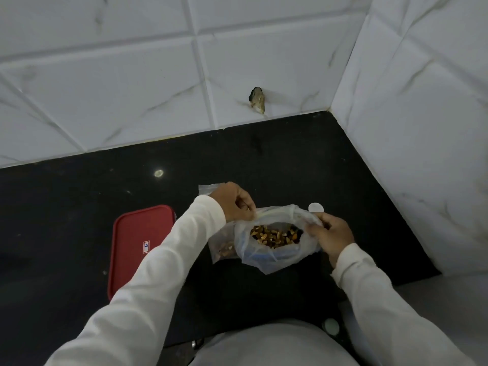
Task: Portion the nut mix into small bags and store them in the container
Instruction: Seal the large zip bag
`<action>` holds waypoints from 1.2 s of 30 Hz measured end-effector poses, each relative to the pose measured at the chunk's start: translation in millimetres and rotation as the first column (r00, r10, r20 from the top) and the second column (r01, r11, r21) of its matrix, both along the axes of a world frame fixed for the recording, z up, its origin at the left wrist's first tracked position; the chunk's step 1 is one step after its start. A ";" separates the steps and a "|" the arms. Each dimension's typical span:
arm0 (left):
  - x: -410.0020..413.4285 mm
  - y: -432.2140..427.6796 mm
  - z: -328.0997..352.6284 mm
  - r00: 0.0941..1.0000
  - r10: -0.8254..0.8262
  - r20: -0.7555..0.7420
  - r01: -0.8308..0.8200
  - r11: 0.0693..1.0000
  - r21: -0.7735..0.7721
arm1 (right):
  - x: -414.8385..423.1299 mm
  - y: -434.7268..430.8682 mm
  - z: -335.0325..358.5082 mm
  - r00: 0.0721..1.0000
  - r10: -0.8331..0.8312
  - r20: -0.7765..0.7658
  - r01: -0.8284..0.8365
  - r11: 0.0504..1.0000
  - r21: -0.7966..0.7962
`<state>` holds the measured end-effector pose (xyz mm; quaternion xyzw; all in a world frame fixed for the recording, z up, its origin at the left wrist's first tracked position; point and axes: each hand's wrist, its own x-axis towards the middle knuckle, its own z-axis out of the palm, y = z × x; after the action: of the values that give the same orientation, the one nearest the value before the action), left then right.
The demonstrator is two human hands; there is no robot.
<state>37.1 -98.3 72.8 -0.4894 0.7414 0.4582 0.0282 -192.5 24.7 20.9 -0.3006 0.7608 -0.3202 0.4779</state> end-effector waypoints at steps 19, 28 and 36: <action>-11.7 26.1 -12.2 0.998 0.060 -0.035 -0.064 0.988 -0.144 | 2.0 -1.7 40.3 0.983 -0.026 0.181 0.070 0.967 -0.246; -1.1 17.2 -11.9 0.946 0.096 -0.311 -0.007 0.961 0.277 | 3.8 -12.3 31.9 0.922 -0.295 0.252 0.341 0.925 -0.165; -4.9 29.8 -7.0 0.914 0.249 -0.320 -0.326 0.920 -0.217 | -17.8 10.4 33.3 0.967 0.100 -0.235 -0.139 0.978 -0.154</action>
<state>32.1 -68.6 65.8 -0.5217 0.7113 0.4197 -0.2135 -210.3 35.1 54.2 -0.4201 0.7606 -0.3177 0.3794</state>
